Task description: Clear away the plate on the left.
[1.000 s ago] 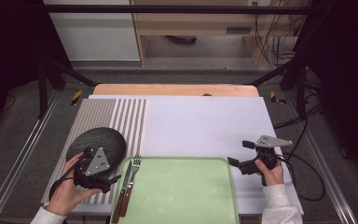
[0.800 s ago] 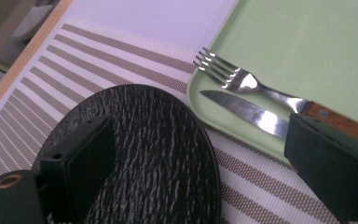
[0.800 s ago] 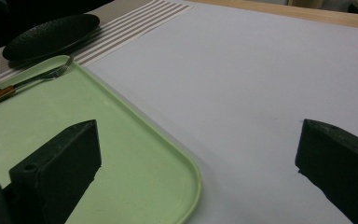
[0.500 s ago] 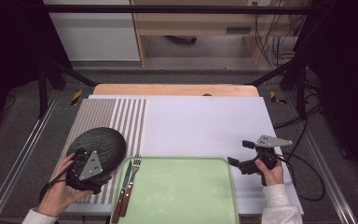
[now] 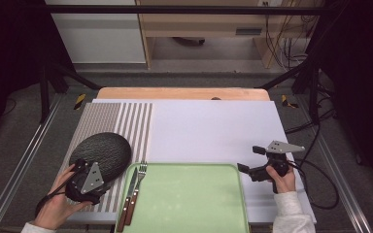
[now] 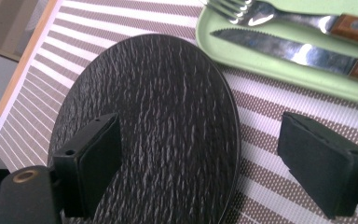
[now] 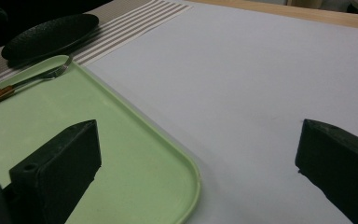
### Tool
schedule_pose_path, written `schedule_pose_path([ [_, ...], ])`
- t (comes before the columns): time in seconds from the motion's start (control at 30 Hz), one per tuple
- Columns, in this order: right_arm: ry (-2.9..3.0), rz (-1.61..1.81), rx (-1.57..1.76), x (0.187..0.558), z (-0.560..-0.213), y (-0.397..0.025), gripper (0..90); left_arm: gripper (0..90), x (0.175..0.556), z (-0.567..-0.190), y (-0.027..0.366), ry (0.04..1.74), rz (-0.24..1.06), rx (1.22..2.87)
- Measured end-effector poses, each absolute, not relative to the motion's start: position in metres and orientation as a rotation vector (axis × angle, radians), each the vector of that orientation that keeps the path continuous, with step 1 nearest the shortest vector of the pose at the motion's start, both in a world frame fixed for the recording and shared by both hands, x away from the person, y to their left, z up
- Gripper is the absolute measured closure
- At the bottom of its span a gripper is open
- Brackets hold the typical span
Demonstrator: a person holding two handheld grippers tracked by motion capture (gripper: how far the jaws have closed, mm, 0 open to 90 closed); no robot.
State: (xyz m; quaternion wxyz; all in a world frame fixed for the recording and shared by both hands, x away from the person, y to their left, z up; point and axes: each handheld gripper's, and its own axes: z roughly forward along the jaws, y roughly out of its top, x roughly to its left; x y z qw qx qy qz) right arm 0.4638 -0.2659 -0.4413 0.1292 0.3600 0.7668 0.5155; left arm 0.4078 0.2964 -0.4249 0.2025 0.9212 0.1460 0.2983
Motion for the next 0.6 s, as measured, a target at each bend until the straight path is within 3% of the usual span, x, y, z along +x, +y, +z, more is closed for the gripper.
schedule_pose_path([
  [0.6, 2.229, 1.500, 1.045, 0.464, -0.441, -0.267, 0.6, 18.5, 0.403, -0.442, 0.303, 0.382, 0.908, 2.663],
])
